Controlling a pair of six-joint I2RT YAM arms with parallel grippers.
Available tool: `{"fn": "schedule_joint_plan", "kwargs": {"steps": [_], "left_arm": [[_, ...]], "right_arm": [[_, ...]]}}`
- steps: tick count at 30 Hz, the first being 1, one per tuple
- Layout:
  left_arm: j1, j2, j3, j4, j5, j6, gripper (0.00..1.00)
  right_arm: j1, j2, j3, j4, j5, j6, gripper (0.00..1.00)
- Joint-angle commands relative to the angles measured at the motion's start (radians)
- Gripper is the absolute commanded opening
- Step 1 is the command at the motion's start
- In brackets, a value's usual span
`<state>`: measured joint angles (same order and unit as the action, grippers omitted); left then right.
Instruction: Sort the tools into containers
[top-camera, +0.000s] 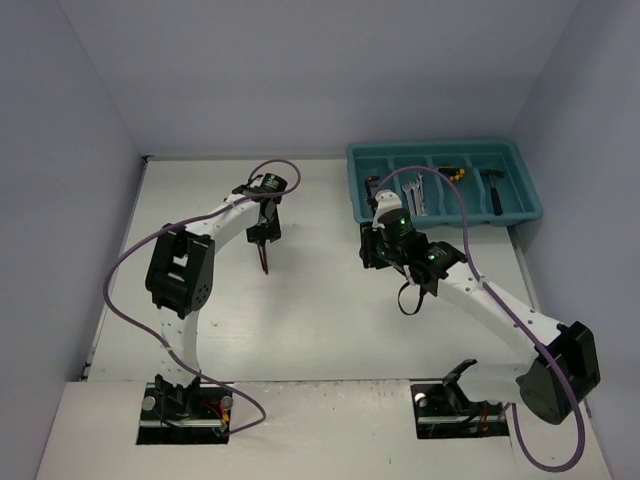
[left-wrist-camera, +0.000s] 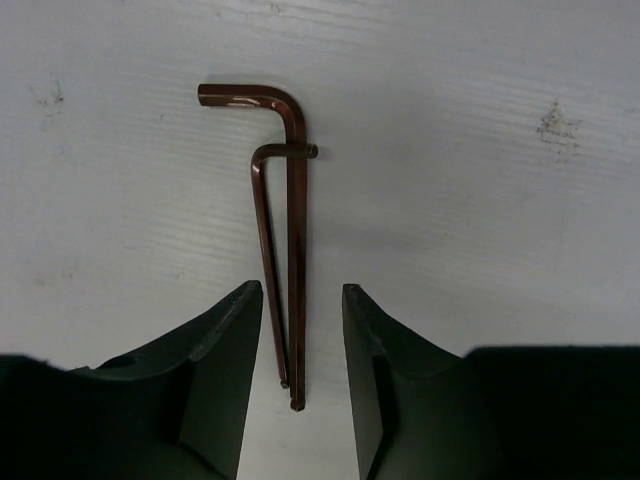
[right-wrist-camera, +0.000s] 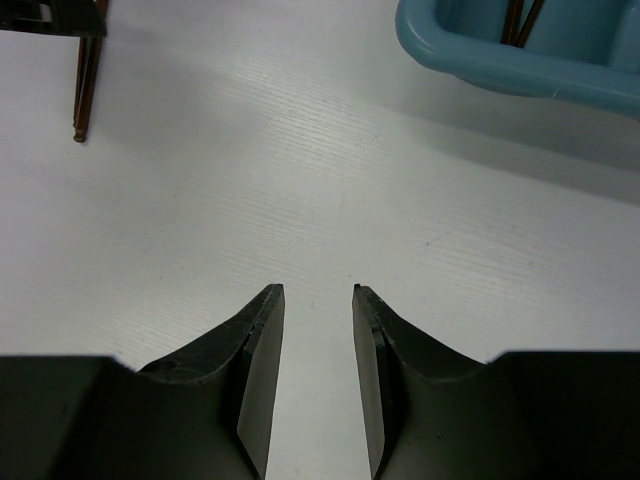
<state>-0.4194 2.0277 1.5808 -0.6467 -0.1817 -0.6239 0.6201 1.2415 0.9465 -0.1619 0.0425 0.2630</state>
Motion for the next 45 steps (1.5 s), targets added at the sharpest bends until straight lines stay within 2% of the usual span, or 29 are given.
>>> {"fn": "schedule_joint_plan", "kwargs": {"steps": [1, 15, 20, 22, 28, 35, 40, 43, 45], "left_arm": [[-0.002, 0.003, 0.09, 0.012, -0.013, 0.0, 0.33], [-0.003, 0.106, 0.094, -0.001, -0.035, -0.037, 0.32], [-0.043, 0.111, 0.111, 0.003, 0.001, -0.018, 0.03], [-0.076, 0.109, 0.122, 0.003, 0.018, -0.012, 0.0], [-0.159, 0.046, 0.166, 0.032, 0.137, -0.041, 0.0], [-0.2, -0.167, 0.093, 0.253, 0.314, -0.13, 0.0], [-0.207, -0.259, 0.011, 0.517, 0.449, -0.213, 0.0], [-0.212, -0.248, 0.056, 0.558, 0.481, -0.207, 0.0], [-0.213, -0.186, 0.173, 0.53, 0.484, -0.184, 0.0]], "right_arm": [[-0.01, -0.076, -0.006, 0.025, -0.009, 0.016, 0.31], [-0.02, -0.12, 0.0, -0.013, -0.006, -0.007, 0.32], [-0.028, -0.129, 0.001, -0.021, 0.008, -0.018, 0.32], [-0.031, -0.13, 0.002, -0.021, 0.006, -0.019, 0.32], [-0.033, -0.147, 0.021, -0.019, -0.019, -0.003, 0.32], [-0.033, -0.157, 0.045, -0.008, -0.107, 0.043, 0.35], [-0.033, -0.153, 0.085, 0.01, -0.149, 0.06, 0.39], [-0.034, -0.17, 0.111, 0.01, -0.115, 0.075, 0.39], [-0.034, -0.197, 0.116, 0.009, -0.065, 0.082, 0.4]]}}
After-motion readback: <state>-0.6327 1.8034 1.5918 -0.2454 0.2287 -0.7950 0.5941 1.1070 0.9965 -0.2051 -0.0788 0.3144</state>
